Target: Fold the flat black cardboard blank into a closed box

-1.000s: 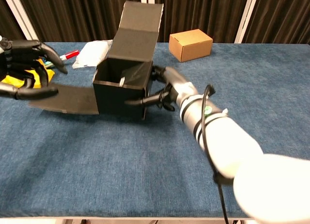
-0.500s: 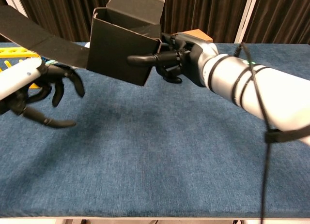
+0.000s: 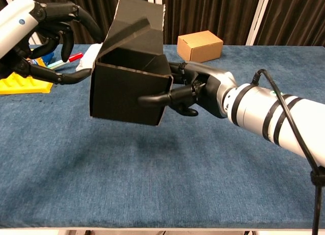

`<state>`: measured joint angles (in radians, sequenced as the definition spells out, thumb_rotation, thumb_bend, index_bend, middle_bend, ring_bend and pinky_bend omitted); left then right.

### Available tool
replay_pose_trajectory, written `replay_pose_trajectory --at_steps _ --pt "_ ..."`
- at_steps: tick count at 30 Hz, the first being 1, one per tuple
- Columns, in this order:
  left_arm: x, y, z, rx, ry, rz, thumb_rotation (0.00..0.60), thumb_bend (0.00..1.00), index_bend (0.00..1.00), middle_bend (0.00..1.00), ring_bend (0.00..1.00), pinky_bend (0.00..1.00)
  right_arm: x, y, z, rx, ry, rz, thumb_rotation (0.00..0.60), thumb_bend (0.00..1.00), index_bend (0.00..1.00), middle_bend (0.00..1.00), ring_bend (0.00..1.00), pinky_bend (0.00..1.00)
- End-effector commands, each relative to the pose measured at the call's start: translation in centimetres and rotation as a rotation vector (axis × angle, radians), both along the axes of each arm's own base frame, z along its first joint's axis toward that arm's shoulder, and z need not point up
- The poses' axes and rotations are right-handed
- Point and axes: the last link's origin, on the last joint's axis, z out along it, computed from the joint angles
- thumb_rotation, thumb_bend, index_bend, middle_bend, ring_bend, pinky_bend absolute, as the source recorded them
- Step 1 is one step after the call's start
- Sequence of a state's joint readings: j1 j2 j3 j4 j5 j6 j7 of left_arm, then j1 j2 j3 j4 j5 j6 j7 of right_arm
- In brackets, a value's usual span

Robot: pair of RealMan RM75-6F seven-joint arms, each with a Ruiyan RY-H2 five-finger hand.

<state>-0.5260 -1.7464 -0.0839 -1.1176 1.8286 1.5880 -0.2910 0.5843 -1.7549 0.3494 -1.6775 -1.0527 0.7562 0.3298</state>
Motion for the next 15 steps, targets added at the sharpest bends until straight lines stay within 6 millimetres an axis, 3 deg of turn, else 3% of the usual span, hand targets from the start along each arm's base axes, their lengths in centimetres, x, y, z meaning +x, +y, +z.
replay_pose_trajectory --at_steps 1,15 --pt "0.0 0.1 -0.1 0.0 0.033 -0.018 0.6 0.18 0.31 0.33 0.68 0.95 -0.1 0.0 -0.2 -0.007 0.034 0.027 0.6 0.21 0.47 0.39 0.8 1.0" --pt "-0.4 0.2 -1.2 -0.032 0.036 -0.076 0.6 0.16 0.36 0.33 0.68 0.96 -0.7 -0.8 -1.1 -0.032 0.109 0.05 0.6 0.21 0.47 0.39 0.8 1.0"
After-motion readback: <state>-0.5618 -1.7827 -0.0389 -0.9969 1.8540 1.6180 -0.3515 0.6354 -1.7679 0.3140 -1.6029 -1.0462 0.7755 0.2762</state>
